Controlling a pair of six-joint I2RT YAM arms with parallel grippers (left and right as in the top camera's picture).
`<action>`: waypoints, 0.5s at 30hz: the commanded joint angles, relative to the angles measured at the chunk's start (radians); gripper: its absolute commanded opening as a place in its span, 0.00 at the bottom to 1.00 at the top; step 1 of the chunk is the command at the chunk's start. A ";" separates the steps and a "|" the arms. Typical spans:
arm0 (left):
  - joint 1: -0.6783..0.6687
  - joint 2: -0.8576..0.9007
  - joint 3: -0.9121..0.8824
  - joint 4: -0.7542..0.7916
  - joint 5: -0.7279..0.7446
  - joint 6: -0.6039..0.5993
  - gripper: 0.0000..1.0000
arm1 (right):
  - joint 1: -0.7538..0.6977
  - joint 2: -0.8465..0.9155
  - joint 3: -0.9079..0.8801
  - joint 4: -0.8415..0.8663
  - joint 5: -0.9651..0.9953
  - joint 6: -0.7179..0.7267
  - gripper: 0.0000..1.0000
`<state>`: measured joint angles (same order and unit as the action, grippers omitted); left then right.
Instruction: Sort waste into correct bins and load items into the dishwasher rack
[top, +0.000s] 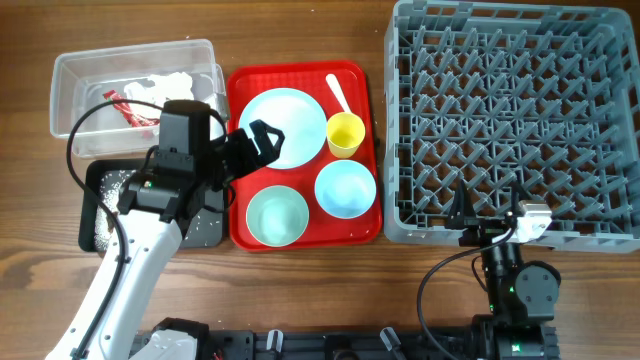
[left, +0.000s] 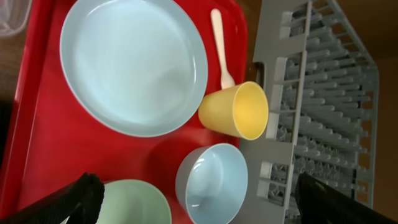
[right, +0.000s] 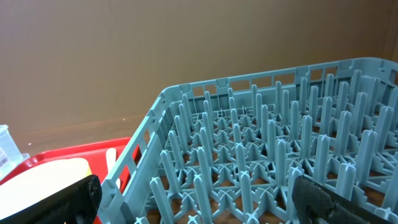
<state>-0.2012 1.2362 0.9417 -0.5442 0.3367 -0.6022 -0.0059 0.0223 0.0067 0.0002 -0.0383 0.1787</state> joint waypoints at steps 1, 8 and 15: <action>-0.005 0.002 0.011 -0.029 -0.003 0.018 0.95 | -0.005 -0.005 -0.002 0.003 -0.016 0.009 1.00; -0.077 0.019 0.011 0.170 0.167 -0.093 0.71 | -0.005 -0.005 0.004 0.092 -0.257 0.529 1.00; -0.233 0.253 0.011 0.428 -0.039 -0.113 0.81 | -0.005 0.364 0.504 -0.320 -0.428 0.301 1.00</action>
<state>-0.4160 1.4101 0.9455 -0.1600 0.3626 -0.7090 -0.0074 0.2165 0.3164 -0.2085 -0.4080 0.6197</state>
